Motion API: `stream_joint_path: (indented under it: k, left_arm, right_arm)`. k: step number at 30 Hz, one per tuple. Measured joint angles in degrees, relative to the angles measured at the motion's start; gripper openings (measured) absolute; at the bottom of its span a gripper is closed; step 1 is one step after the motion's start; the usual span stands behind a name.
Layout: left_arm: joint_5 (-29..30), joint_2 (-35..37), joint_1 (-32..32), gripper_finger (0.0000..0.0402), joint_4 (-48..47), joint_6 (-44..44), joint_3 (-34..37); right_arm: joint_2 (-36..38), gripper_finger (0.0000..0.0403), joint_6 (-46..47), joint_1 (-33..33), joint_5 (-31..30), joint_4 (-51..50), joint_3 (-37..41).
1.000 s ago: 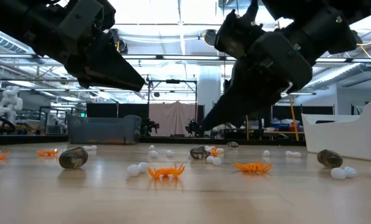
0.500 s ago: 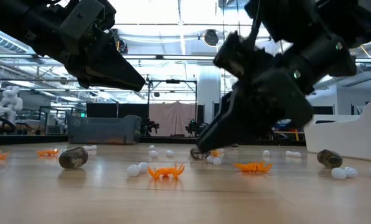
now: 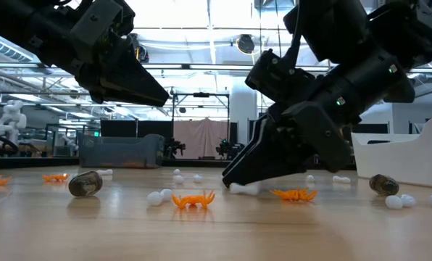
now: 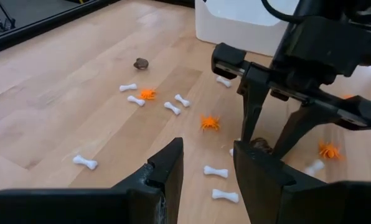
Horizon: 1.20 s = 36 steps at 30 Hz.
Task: Sort Halloween decoration
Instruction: Put the black skull toy into the white bin
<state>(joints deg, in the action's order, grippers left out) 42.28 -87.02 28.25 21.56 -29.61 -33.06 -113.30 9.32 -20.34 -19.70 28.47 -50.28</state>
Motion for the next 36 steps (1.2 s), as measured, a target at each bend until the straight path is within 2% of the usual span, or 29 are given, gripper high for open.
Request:
stream_joint_path:
  k: [9,20,36]
  left_arm:
    - [0.00,0.00,0.00,0.0138,-0.09,0.00,0.00]
    - [0.00,0.00,0.00,0.0138,-0.20,0.00,0.00]
    - [0.00,0.00,0.00,0.0138,-0.28,-0.02,0.02]
  right_arm:
    - [0.04,0.0090,0.21,0.00,-0.17,-0.68,0.00]
    - [0.48,0.0066,0.48,-0.17,0.45,-0.62,0.05]
    - [11.20,0.0063,-4.56,-2.31,0.44,-5.48,0.09]
